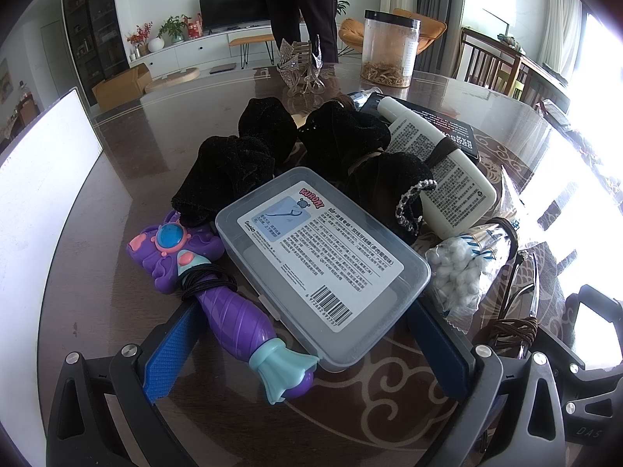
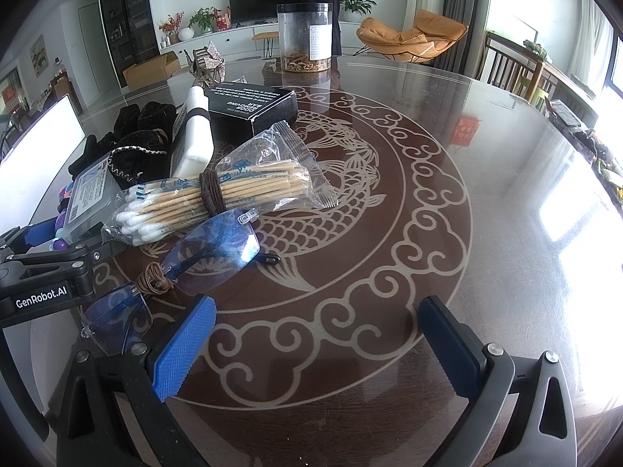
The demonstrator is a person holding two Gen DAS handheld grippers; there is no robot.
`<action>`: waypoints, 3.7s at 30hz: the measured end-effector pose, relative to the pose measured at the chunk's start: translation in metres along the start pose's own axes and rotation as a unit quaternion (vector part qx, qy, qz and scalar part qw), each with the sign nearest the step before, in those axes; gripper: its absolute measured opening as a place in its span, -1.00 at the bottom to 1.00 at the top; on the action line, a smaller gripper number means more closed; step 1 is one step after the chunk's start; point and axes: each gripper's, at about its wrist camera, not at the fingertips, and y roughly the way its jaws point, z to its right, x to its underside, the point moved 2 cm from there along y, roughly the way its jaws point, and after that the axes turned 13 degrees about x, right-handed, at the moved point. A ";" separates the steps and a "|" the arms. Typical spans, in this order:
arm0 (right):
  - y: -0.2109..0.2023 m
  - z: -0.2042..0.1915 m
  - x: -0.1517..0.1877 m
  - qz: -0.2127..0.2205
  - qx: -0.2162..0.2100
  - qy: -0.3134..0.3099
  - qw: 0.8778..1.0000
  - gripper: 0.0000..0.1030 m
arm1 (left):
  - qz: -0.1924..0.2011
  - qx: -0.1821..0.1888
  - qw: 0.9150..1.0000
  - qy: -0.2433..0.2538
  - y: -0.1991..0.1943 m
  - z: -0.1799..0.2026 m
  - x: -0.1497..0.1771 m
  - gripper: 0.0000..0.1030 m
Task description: Organize objects
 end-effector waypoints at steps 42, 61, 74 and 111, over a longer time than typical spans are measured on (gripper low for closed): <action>0.000 0.001 0.001 0.000 0.000 0.000 1.000 1.00 | 0.049 -0.151 0.965 -0.207 0.002 0.017 0.018 1.00; 0.000 0.001 0.001 0.000 0.000 0.000 1.000 1.00 | 0.049 -0.151 0.965 -0.207 0.002 0.017 0.018 1.00; 0.001 0.001 0.000 0.000 0.000 0.000 1.000 1.00 | 0.049 -0.151 0.965 -0.207 0.002 0.016 0.018 1.00; 0.000 0.001 0.000 0.000 0.000 0.001 1.000 1.00 | 0.049 -0.150 0.966 -0.207 0.001 0.016 0.019 1.00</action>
